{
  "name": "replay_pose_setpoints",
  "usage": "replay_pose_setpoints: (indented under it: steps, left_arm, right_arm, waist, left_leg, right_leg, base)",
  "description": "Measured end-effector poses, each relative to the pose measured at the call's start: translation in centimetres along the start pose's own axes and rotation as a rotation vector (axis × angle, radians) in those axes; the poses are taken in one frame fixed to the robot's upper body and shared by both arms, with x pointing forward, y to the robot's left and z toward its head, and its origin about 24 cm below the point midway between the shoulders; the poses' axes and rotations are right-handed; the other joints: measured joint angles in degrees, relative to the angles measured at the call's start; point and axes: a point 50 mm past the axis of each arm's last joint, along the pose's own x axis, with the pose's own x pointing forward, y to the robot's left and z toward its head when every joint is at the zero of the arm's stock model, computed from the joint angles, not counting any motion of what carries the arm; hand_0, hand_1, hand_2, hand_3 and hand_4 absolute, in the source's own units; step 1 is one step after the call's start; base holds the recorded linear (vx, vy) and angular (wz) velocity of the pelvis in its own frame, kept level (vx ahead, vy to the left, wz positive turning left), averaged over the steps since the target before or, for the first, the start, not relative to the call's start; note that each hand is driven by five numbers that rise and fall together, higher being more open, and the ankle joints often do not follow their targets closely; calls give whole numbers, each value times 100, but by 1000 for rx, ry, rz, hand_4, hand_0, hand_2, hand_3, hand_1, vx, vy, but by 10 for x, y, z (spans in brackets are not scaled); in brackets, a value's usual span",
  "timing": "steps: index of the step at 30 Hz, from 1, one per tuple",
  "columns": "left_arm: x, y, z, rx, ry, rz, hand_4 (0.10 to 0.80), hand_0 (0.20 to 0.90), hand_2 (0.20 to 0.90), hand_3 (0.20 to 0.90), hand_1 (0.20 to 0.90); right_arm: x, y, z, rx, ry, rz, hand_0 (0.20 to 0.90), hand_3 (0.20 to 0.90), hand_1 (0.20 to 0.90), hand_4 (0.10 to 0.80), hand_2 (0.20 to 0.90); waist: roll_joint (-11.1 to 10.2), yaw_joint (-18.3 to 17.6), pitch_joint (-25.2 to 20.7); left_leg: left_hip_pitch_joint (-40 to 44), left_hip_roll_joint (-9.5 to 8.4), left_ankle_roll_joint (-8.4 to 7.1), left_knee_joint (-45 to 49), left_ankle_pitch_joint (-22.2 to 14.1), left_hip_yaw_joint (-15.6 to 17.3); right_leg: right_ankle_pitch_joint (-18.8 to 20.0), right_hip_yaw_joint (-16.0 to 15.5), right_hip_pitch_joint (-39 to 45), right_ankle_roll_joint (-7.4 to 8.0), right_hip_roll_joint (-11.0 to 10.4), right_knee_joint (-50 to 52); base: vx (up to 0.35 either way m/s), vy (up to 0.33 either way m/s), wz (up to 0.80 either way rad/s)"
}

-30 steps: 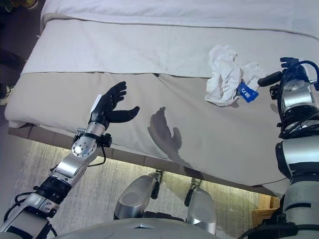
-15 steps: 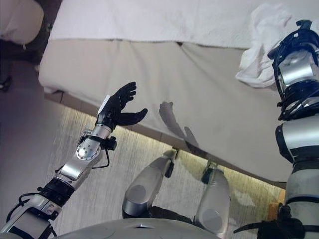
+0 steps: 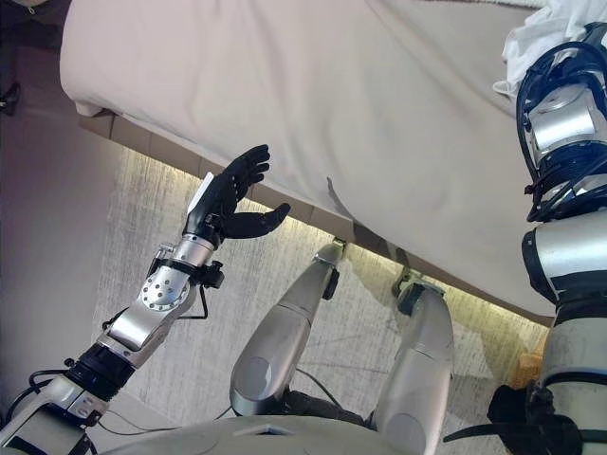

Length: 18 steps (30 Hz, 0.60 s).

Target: Pick up the clothes from the bed and place them into the basket

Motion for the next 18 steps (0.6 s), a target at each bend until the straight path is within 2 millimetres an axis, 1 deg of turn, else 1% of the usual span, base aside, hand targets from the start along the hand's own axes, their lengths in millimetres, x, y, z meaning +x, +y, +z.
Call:
replay_pose_setpoints:
  steps: [1,2,3,7,11,14,18]
  left_arm:
    - [0,0,1,1,-3,-2,800,900,900,900,900]
    - [0,1,1,4,-4,0,800,900,900,900,900]
    - [0,1,1,5,-3,3,800,900,900,900,900]
    - [-2,4,0,16,5,17,800,900,900,900,900]
    - [-5,9,-1,36,15,22,800,900,900,900,900]
    - [-6,9,-2,36,17,23,800,900,900,900,900]
    - [-6,10,-2,36,16,23,800,900,900,900,900]
  right_arm:
    - [0,-3,3,7,-5,-11,644,601,644,501,644]
    - [1,-6,6,14,-9,-18,531,469,531,369,531]
    - [1,-8,8,19,-12,-24,300,200,300,100,300]
    - [4,-21,9,28,-6,-78,300,200,300,100,300]
    - [5,-23,8,29,0,-88,300,200,300,100,300]
    - [4,-19,4,46,12,-62,300,200,300,100,300]
    - [3,-6,-11,35,37,-15,300,200,300,100,300]
  waist:
    - [0,-6,0]
    - [0,-6,0]
    - [0,-8,0]
    - [-6,-20,4]
    - [-56,-63,36]
    - [-111,-101,71]
    - [-155,-132,99]
  left_leg:
    - [-137,6,0,76,-4,0]
    - [-221,7,-3,127,-8,3]
    - [-291,19,-3,165,-8,2]
    - [-423,39,6,217,-1,9]
    - [-451,57,33,342,-58,60]
    - [-348,60,67,382,-93,121]
    - [-2,69,104,369,-155,157]
  right_leg:
    - [-9,10,-122,-10,2,47]
    - [-9,15,-199,-10,2,74]
    - [-8,14,-251,-10,14,85]
    - [-4,55,-379,-14,30,112]
    - [27,156,-374,-44,99,98]
    - [131,195,-255,-114,123,35]
    - [171,216,136,-113,170,-137]
  base:
    - [-28,-56,0]
    - [-28,-55,-2]
    - [-31,-50,-3]
    - [0,0,0]
    - [8,-6,-8]
    - [3,11,-10]
    - [14,47,-10]
